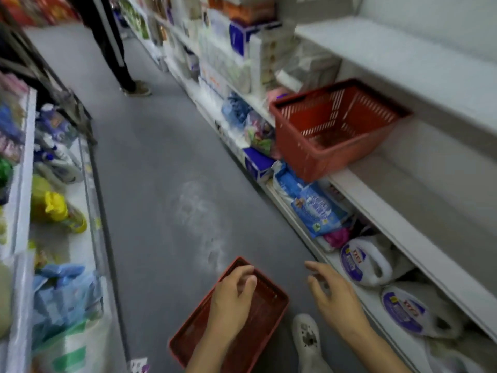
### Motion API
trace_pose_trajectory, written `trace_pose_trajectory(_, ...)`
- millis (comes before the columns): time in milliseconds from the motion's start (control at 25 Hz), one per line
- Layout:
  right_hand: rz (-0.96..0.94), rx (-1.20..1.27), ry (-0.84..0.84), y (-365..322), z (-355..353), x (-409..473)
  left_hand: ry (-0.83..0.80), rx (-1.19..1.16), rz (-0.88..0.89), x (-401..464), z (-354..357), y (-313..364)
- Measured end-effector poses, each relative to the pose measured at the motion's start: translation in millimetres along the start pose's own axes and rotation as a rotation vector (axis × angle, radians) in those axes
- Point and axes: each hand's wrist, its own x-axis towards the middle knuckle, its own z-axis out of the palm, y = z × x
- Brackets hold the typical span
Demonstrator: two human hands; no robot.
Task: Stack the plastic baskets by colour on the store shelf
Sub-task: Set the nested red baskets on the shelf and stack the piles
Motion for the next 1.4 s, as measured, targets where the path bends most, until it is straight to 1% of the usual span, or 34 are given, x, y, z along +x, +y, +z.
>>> trace_pose_trajectory(120, 0.021, 0.073, 0.117, 4, -55, 77, -0.042, -0.044, 0.016, 68, 15, 58)
trace_pose_trajectory(280, 0.195, 0.311, 0.241, 3, -123, 202, -0.064, -0.177, -0.042, 179, 44, 147)
trace_pose_trajectory(400, 0.318, 0.382, 0.242, 8, -150, 289, -0.081, -0.258, -0.085, 258, 74, 203)
trace_pose_trajectory(520, 0.470, 0.524, 0.216, 2, -160, 350, -0.045, -0.304, -0.101, 315, 100, 228)
trace_pose_trajectory(640, 0.598, 0.541, 0.200, 10, -158, 391, 0.026, -0.366, -0.145, 364, 124, 217)
trace_pose_trajectory(720, 0.615, 0.524, 0.267, 26, -150, 406, 0.074, -0.367, -0.195, 371, 125, 219)
trace_pose_trajectory(760, 0.613, 0.531, 0.312, 33, -146, 411, 0.089, -0.382, -0.190, 368, 125, 223)
trace_pose_trajectory(840, 0.585, 0.588, 0.375, 48, -136, 412, 0.098, -0.447, -0.179, 361, 124, 226)
trace_pose_trajectory(920, 0.552, 0.673, 0.426, 48, -130, 398, 0.114, -0.487, -0.156, 344, 117, 222)
trace_pose_trajectory(1000, 0.524, 0.718, 0.409, 41, -118, 375, 0.125, -0.509, -0.136, 323, 110, 205)
trace_pose_trajectory(1120, 0.468, 0.726, 0.399, 33, -93, 332, 0.168, -0.519, -0.156, 283, 94, 163)
trace_pose_trajectory(1280, 0.425, 0.712, 0.346, 17, -57, 261, 0.208, -0.546, -0.165, 208, 62, 116)
trace_pose_trajectory(1400, 0.409, 0.715, 0.337, 8, -22, 199, 0.234, -0.574, -0.157, 143, 33, 86)
